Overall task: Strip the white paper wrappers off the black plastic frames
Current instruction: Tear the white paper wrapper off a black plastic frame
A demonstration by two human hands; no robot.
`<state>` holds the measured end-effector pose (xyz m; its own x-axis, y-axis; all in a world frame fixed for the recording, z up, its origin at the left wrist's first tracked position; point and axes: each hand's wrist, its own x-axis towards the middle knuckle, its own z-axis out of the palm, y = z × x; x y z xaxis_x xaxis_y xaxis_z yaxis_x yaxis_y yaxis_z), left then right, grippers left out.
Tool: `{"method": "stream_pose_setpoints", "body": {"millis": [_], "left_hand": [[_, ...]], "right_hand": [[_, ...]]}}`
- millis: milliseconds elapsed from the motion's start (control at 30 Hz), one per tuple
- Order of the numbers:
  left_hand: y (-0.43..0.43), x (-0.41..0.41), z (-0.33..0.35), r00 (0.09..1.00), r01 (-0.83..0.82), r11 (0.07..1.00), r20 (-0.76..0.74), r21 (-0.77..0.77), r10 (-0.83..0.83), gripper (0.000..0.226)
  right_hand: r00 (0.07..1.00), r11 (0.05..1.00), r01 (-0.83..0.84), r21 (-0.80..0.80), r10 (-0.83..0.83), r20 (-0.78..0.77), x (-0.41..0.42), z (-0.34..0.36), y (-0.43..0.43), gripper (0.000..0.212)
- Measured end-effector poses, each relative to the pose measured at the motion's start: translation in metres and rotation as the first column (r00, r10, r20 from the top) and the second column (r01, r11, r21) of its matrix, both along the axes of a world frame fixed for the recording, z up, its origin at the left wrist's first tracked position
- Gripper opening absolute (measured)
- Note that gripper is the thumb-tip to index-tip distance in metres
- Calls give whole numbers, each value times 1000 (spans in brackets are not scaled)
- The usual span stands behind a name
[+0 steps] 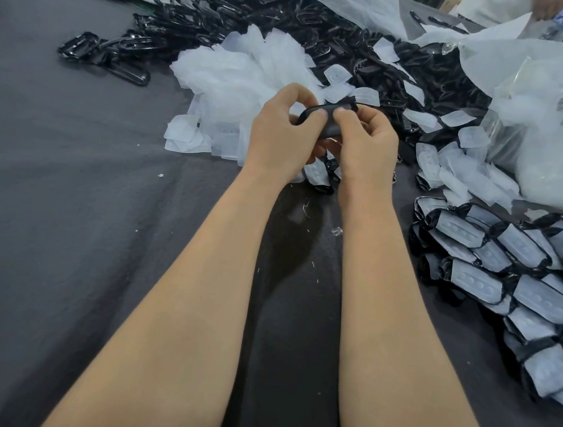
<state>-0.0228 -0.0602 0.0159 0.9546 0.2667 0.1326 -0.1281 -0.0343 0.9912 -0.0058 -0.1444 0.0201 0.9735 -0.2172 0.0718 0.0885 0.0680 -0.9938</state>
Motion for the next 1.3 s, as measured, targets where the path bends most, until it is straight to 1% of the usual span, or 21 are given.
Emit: {"method": "stream_pose_setpoints", "body": {"millis": [200,300,367,467,533,600,667,800,867,967,1000,1100,1200,1300], "left_hand": [[-2,2,0,1000,6,1000,-31,-29,-7,12],[-2,2,-2,999,48,999,-21,-17,-48,8],[-2,3,-3,999,36,999,-16,-5,-36,7],[0,5,-6,999,-40,999,-7,30,41,10],[0,5,-7,997,-75,995,9,67,75,9],[0,5,-8,996,-84,994,20,69,83,7],[-1,5,-7,998,-65,996,15,68,64,6],[-1,4,-6,999,-28,995,-19,98,30,16],[0,4,-5,999,-38,995,-27,95,41,17],[2,5,-6,998,-54,996,-33,72,57,17],[3,6,-6,998,-59,997,-33,56,61,17],[1,6,-7,997,-63,998,-32,3,63,18],[-1,5,-7,999,-35,999,-35,-1,35,21],[0,5,-8,999,-38,999,-29,24,39,24]], "right_hand": [[997,997,72,-17,-72,12,1,-1,-1,14],[994,993,111,-41,-111,2,3,-1,-4,10],[995,988,97,-120,-97,7,4,-2,-7,5],[998,942,50,-333,-36,47,4,-2,-7,12],[996,896,70,-438,-37,83,4,-2,-6,17],[991,864,111,-491,-59,121,3,-2,-6,17],[988,865,131,-485,-72,138,2,-3,-6,17],[987,883,139,-449,-84,139,2,-3,-7,17],[991,891,102,-443,-54,120,2,-3,-7,19],[996,904,-2,-428,42,84,0,-3,-6,12],[995,902,-9,-431,51,86,0,-3,-5,13],[992,886,31,-463,29,120,0,-3,-5,14],[989,886,76,-458,-7,149,-1,-4,-4,18],[990,897,45,-440,18,138,-3,-3,-3,15]]}}
